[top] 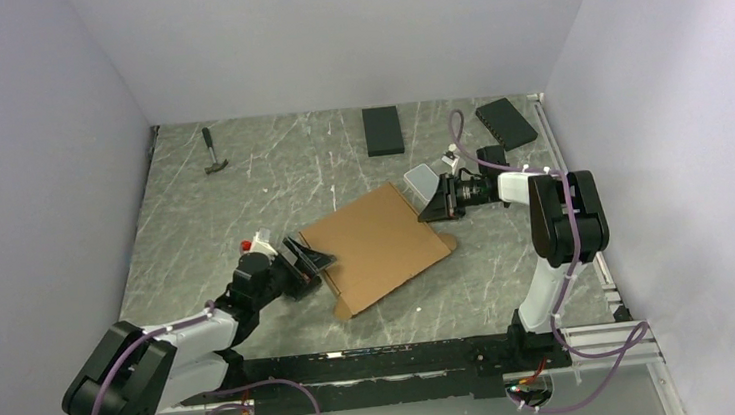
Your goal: Fold the paper box
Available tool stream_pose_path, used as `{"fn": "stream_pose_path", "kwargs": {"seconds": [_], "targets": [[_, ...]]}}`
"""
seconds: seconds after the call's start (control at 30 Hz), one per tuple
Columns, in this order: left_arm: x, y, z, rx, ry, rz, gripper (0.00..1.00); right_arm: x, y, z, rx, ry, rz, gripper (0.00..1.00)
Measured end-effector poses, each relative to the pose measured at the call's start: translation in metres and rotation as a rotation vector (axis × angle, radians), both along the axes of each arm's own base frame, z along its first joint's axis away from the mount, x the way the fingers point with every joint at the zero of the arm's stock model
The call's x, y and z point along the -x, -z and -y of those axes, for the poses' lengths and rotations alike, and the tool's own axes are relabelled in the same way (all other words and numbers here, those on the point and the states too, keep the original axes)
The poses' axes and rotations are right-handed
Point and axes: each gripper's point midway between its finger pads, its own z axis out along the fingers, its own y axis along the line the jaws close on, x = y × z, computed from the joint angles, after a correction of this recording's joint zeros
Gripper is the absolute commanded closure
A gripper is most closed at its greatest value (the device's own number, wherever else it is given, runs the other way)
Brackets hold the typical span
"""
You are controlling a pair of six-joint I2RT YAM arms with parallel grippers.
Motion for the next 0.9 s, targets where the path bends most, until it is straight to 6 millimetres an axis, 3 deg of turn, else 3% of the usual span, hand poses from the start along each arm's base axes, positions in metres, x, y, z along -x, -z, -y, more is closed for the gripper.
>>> {"fn": "stream_pose_path", "kwargs": {"seconds": [0.33,0.7,0.9], "targets": [[0.0,0.0,0.005,0.051,-0.003,-0.041,0.0,-0.004,0.002,0.013,-0.05,0.037,-0.046,0.81],[-0.004,-0.014,0.009,0.074,0.0,-0.004,0.0,-0.004,0.001,0.014,-0.06,0.043,-0.055,0.81],[-0.01,-0.001,0.013,0.07,-0.005,-0.033,0.01,-0.005,0.002,0.014,-0.063,0.042,-0.058,0.82]]}}
